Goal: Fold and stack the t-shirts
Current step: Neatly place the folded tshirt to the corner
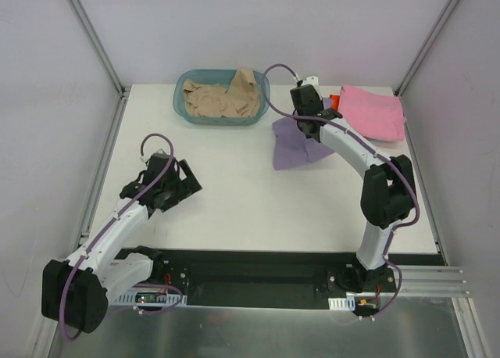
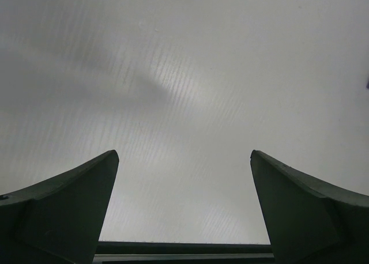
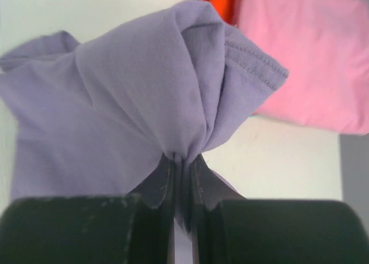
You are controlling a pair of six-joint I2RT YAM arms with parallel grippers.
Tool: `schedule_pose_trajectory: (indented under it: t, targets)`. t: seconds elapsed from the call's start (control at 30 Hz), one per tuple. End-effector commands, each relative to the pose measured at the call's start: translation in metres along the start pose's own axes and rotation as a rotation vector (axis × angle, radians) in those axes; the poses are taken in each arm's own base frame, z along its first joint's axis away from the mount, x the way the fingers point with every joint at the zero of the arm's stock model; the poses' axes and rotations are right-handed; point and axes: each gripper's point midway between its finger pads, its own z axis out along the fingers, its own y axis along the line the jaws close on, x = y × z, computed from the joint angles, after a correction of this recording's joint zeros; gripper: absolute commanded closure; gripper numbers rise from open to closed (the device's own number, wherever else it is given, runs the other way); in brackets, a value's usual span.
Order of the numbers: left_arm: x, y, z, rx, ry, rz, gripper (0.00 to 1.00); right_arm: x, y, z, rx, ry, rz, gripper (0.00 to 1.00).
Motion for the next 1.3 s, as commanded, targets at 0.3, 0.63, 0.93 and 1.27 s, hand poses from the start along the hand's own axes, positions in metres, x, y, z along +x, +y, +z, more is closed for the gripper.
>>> schedule_pose_trajectory:
  t: [0.3, 0.63, 0.93, 1.27]
  targets:
    - [-0.026, -0.001, -0.006, -0.047, -0.054, 0.035, 0.01, -0.134, -0.102, 0.003, 0.200, -0.238, -0.094, 0.99]
    - [-0.053, -0.008, -0.019, -0.051, -0.129, 0.037, 0.01, -0.158, -0.150, -0.004, 0.087, -0.260, 0.022, 0.99]
    - [-0.071, -0.015, -0.037, -0.029, -0.205, 0.044, 0.01, -0.177, -0.176, -0.024, -0.009, -0.303, 0.127, 0.99]
    - [-0.074, -0.007, -0.037, -0.061, -0.223, 0.015, 0.01, -0.148, -0.214, 0.014, -0.021, -0.208, 0.166, 0.91]
